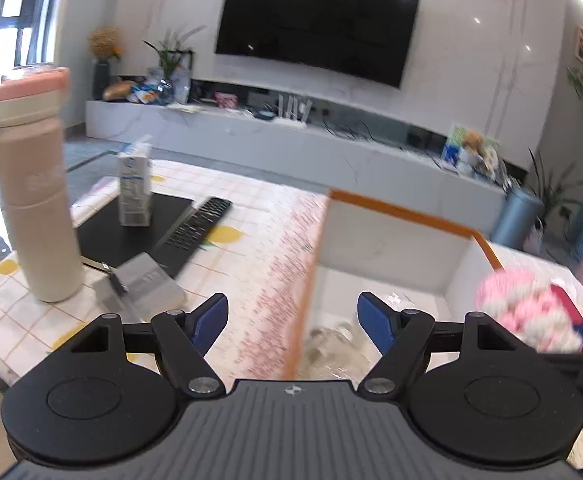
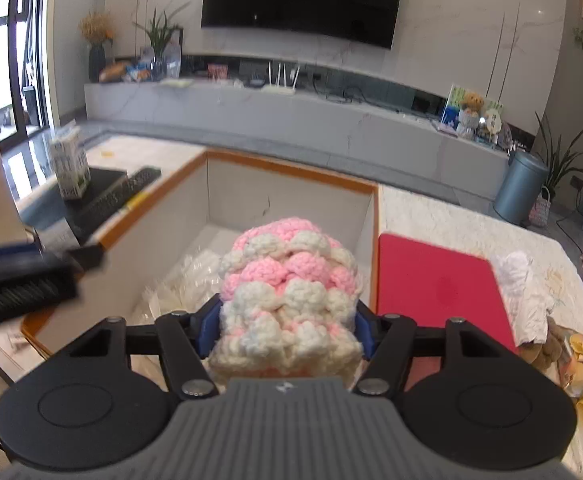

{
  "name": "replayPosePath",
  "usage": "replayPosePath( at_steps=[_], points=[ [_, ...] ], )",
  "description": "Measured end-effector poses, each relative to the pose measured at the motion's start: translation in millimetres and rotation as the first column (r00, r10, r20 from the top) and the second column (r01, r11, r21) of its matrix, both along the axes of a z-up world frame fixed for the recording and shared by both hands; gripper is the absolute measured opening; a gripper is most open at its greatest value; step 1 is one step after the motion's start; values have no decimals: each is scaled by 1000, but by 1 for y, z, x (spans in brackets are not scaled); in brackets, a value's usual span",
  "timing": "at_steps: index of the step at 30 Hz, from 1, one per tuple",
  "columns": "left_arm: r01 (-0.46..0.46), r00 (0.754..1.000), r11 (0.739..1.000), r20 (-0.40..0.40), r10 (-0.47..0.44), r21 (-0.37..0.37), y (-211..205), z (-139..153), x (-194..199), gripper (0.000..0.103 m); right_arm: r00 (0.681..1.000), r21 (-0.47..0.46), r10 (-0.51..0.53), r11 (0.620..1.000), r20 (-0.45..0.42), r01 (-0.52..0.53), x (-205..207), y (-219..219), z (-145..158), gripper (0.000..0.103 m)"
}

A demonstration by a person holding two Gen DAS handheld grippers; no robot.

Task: Organize soft objects
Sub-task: 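Open the left tool to drop the flower into the box while the right tool releases the hat, then move both tools back from the box toward the items on the table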

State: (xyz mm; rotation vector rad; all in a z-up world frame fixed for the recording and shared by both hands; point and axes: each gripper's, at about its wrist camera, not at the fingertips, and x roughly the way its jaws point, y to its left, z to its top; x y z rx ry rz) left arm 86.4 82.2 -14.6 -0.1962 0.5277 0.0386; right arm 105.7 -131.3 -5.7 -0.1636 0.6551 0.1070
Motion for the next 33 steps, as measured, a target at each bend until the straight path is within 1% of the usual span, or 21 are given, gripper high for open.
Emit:
replayPosePath(
  at_steps=[2,5,7,8,12,14,16,18,21,25,28,30,31,33],
  points=[
    [-24,1000,1000,18,24,9,3,1,-2,87,1000,-19,-5,1000,-4,5,3,3,-6,66],
    [-26,1000,999,12,26,-19,8,0,1,87,1000,-53,0,999,3,0,5,9,-12,75],
    [-20,1000,999,4,20,-33,10,-2,4,87,1000,-81,2,997,15,0,4,14,-15,94],
    [-21,1000,999,-1,21,-32,10,-4,5,87,1000,-106,5,994,18,-3,4,17,-16,97],
    [-28,999,999,-18,28,-40,14,-9,10,86,999,-223,37,974,25,-30,4,31,-22,98],
    [-26,999,999,-20,25,-46,16,-11,10,86,999,-231,31,973,34,-23,4,32,-23,98],
    [-22,1000,998,-10,22,-54,16,-9,7,86,999,-221,34,975,25,-28,4,31,-21,98],
    [-20,1000,998,4,21,-67,17,-5,4,86,998,-187,57,981,11,-54,4,31,-18,98],
    [-42,998,996,42,45,-85,18,3,-2,86,998,-148,64,987,5,-63,0,30,-14,98],
    [-66,996,992,60,72,-106,24,16,-8,86,996,-139,83,987,16,-80,-8,33,-7,98],
    [-93,992,991,77,101,-101,24,27,-14,86,995,-125,92,988,46,-86,-17,31,6,98],
    [-109,989,987,90,120,-115,24,36,-18,86,992,-106,96,990,77,-88,-23,27,18,98],
    [-107,987,988,106,119,-108,22,42,-22,86,991,-100,99,991,96,-89,-26,25,25,98],
    [-97,984,993,141,106,-71,16,55,-30,86,986,-89,92,993,141,-80,-34,18,42,98]
  ],
)
